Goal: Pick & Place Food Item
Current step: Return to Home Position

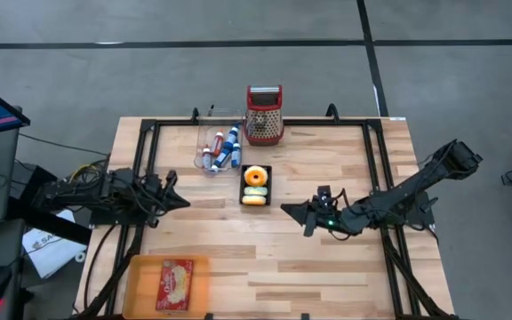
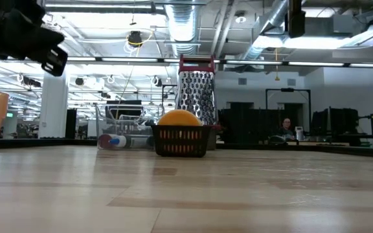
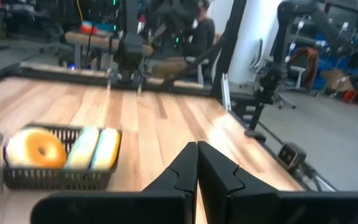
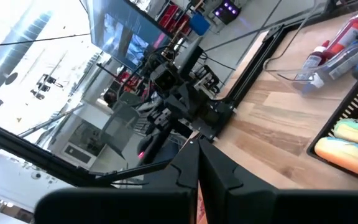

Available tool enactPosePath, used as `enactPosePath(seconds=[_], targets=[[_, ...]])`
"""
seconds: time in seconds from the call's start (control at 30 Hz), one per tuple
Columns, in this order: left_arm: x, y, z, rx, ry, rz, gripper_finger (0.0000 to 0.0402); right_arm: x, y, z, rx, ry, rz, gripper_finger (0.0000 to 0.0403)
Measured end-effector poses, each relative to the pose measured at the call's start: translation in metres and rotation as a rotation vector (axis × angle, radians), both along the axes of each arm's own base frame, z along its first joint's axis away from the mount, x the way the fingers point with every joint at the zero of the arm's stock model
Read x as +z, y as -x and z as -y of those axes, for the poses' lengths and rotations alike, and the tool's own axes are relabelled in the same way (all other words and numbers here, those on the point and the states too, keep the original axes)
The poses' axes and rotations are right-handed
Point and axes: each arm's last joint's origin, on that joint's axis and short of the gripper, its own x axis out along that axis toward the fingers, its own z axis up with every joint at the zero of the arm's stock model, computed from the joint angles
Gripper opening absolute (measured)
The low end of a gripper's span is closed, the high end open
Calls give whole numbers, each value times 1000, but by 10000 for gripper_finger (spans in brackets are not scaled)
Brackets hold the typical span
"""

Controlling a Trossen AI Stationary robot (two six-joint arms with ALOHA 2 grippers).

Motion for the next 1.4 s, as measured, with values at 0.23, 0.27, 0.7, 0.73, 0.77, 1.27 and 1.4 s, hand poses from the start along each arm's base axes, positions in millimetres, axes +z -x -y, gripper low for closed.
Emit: enactPosePath(seconds=[0.23,0.27,0.7,0.73,0.77,1.27,1.4], targets=[[-7,-2,-1,29,-30,-22,3,0,0,0,7,-17,2,0],[-9,-2,-1,41,-32,-16,3,-1,0,0,8,-16,0,0],[-13,-7,-4,122,-30,-54,8,0,-3,0,140,87,-27,0],[-13,-8,-4,122,-30,-58,8,0,-5,3,171,98,-30,0],[-13,-8,-4,122,-30,-63,8,0,-7,6,202,113,-34,0],[-20,-14,-4,120,-34,-152,8,19,-21,116,549,569,60,0],[-21,-14,-4,120,-34,-163,7,23,4,131,555,690,75,0]])
